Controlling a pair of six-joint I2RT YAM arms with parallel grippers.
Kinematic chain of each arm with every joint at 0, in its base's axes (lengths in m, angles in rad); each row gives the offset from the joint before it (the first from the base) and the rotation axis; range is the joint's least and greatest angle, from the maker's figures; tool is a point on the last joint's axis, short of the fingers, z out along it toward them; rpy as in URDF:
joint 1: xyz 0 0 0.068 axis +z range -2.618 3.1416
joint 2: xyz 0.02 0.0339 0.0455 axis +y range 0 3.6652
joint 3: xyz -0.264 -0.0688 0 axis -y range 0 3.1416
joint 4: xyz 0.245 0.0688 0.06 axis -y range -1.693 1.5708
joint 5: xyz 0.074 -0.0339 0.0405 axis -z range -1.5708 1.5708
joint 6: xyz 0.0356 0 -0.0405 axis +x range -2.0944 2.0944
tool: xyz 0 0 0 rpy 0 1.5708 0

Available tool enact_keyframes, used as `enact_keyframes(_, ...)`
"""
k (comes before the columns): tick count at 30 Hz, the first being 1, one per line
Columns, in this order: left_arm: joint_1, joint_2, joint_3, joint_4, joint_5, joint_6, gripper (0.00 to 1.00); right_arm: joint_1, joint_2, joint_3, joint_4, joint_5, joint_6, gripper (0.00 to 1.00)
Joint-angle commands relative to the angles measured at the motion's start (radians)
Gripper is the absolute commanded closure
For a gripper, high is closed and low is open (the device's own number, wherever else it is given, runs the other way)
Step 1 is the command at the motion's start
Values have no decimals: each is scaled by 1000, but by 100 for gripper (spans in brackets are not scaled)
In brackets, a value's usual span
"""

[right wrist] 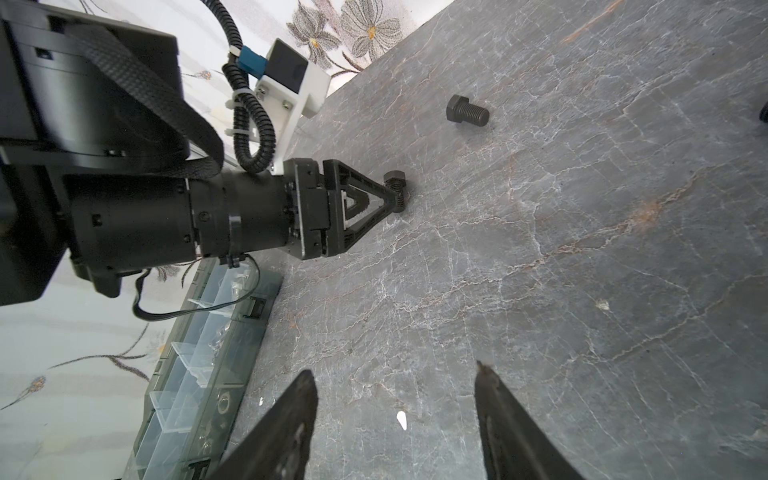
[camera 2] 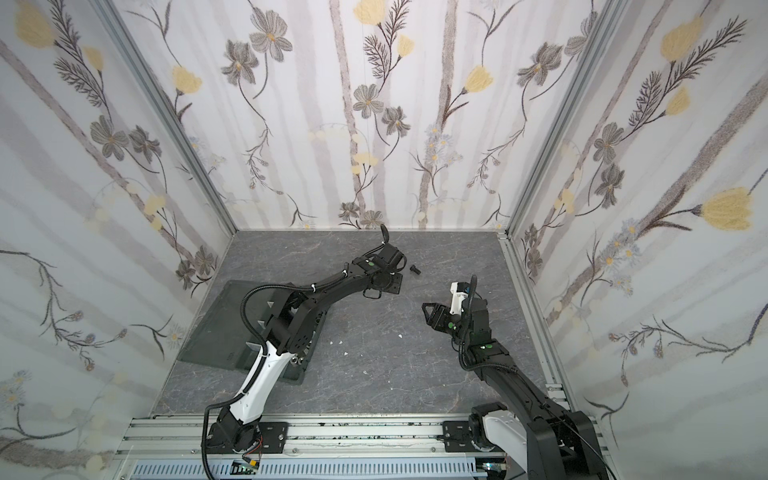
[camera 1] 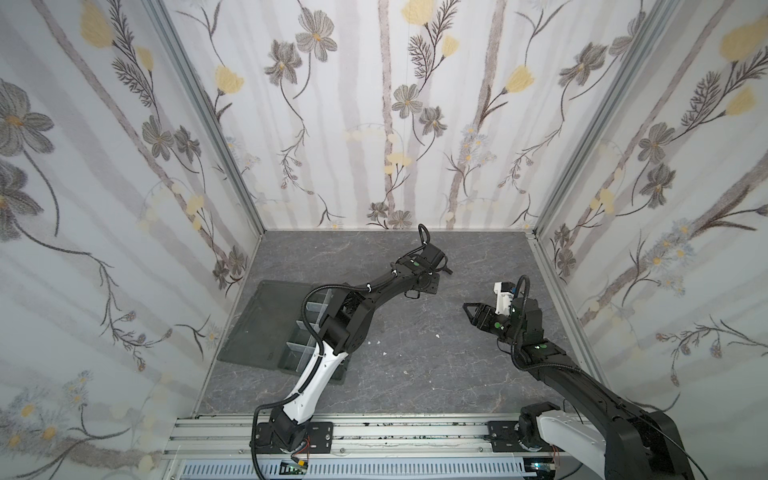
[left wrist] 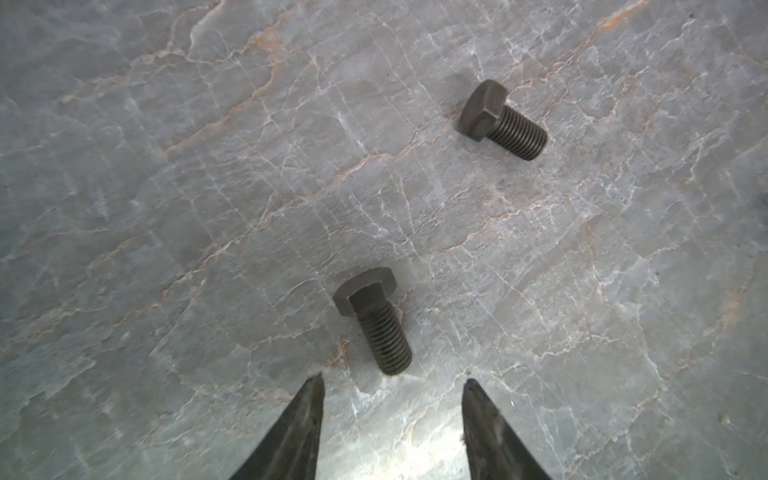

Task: Sort the screws and nuts into containers
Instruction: 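Lower the left gripper onto a black bolt and close on it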

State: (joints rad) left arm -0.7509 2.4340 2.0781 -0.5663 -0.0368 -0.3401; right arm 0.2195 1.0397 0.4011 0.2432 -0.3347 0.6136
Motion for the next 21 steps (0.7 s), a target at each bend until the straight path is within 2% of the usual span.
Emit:
enact_keyframes(1,1,32,46,-48,-16,0,51,0,-6,-1,39,-5,11,38)
enact_keyframes(15,5,117,143,-81,-27,2,60,0,30,-8,77,-32,29,39)
enact_keyframes(21,9,176,233,-126,-32,7,69,0,17,-9,72,-31,29,39)
